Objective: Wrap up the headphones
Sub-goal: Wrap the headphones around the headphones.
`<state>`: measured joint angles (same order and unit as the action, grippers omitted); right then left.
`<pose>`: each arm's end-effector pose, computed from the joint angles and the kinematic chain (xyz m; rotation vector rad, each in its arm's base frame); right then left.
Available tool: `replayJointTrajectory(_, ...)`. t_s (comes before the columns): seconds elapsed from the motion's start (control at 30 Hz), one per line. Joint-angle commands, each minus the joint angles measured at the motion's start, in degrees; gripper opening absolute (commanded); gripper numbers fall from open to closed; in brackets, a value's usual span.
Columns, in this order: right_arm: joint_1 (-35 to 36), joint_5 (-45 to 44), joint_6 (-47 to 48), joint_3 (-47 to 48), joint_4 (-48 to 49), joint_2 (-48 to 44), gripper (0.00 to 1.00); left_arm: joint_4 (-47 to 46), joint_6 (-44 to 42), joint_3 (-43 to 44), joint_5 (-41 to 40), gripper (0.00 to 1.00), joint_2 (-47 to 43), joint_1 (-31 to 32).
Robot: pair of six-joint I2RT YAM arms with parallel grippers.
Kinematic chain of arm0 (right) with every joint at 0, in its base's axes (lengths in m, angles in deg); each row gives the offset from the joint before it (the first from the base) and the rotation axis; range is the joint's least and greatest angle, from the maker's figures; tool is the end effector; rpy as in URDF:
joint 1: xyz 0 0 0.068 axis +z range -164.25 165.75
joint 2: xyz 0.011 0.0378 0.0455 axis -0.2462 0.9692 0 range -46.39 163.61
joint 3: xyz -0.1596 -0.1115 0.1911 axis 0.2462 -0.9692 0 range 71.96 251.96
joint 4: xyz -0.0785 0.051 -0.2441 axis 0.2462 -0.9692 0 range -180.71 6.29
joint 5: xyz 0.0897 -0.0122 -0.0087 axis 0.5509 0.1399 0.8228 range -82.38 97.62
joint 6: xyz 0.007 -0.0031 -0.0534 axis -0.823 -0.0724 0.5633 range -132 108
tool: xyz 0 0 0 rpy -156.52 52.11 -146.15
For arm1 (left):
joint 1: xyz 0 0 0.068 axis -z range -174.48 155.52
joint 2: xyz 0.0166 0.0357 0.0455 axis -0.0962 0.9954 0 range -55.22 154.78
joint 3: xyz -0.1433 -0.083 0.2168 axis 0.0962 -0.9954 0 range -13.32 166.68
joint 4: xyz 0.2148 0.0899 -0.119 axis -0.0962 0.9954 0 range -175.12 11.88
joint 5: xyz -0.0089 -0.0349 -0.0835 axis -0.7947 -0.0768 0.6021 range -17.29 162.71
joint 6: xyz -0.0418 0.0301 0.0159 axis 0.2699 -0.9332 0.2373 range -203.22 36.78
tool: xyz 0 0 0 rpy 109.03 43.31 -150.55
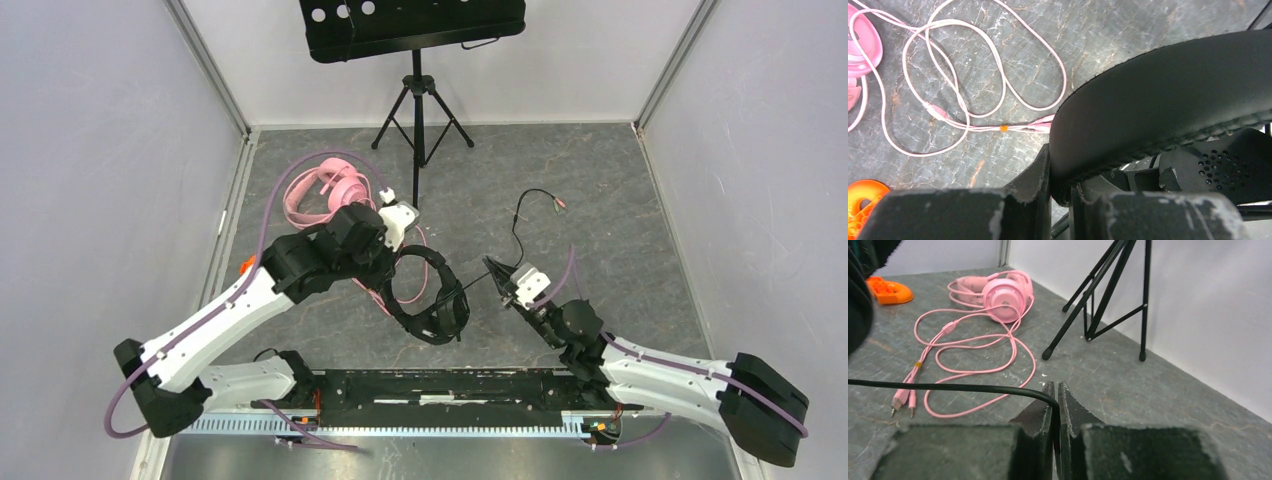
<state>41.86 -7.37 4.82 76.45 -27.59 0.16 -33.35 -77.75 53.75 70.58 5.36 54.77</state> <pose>0.1000 0.1323 0.2119 -0.6085 1.1996 0.4072 0.1342 -0.1537 0.3529 0.8777 2.2339 -0.4139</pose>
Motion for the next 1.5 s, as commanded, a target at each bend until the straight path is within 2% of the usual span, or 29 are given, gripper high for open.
replayJointTrajectory(0.0,-0.4,0.9,-4.6,6.2,-12.4,-2.1,0.06,-0.1,-5.4,1.0,-3.7,0.02,2.4,0.1)
replayJointTrajectory(0.27,-0.4,4.7,-11.5,16.2,-33.0,-3.5,0.05,-4.5,-11.3,-1.2,-11.9,0.02,3.1,1.2)
replayJointTrajectory(0.43,-0.4,8.0,-14.8,21.3,-40.7,-1.5,0.05,-6.5,-13.3,-2.6,-16.6,0.02,3.6,2.6)
replayJointTrajectory(0.73,-0.4,10.9,-18.4,24.7,-46.2,-2.0,0.04,-9.0,-14.7,-5.2,-25.4,0.02,3.5,3.0)
replayJointTrajectory(1.0,-0.4,15.6,-20.6,25.3,-46.4,-2.4,0.04,-10.8,-14.9,-6.7,-26.1,0.02,2.6,3.0)
replayJointTrajectory(1.2,-0.4,23.7,-23.2,26.2,-46.0,-2.4,0.07,-11.2,-15.2,-7.6,-29.7,0.02,2.6,3.0)
replayJointTrajectory(1.37,-0.4,26.4,-24.8,27.3,-46.7,-2.5,0.08,-11.6,-15.3,-8.1,-31.8,0.02,2.2,3.0)
replayJointTrajectory(1.47,-0.4,28.2,-26.1,27.7,-46.1,-2.3,0.12,-12.2,-15.2,-8.5,-31.9,0.02,1.6,3.0)
